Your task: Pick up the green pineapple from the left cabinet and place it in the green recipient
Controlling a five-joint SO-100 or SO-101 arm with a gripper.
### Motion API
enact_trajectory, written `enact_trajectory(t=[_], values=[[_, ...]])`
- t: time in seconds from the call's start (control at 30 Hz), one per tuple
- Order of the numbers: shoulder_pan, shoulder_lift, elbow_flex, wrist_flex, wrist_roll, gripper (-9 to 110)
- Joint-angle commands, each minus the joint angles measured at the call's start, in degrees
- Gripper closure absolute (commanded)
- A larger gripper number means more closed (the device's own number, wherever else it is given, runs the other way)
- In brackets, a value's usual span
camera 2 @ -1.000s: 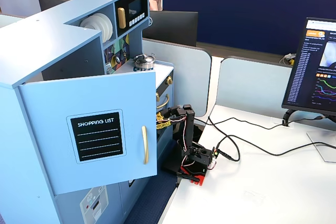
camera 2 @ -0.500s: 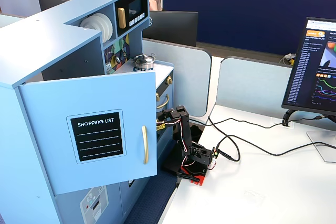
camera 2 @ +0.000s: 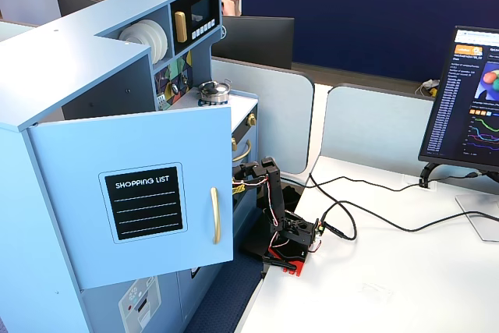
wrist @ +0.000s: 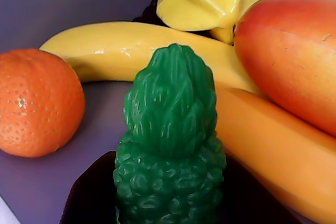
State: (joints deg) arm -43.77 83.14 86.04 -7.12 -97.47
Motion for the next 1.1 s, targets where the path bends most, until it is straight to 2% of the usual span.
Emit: enact_trajectory(t=[0.0, 0.1, 0.17, 0.27, 0.67, 0.77, 0.93, 1.07], values=[[-1.05, 9.14, -2.90, 9.40, -13.01, 101], [-0.09, 18.46, 3.43, 12.04, -20.83, 101], [0.70, 26.37, 6.77, 17.84, -21.88, 101], [3.16, 35.24, 12.22, 18.63, -24.79, 101], [12.30, 56.78, 16.96, 36.56, -37.00, 101], [15.47, 59.41, 16.61, 39.29, -37.00, 101], [21.62, 59.77, 14.68, 37.00, -33.57, 101], [27.69, 56.34, 12.57, 31.73, -18.54, 101]])
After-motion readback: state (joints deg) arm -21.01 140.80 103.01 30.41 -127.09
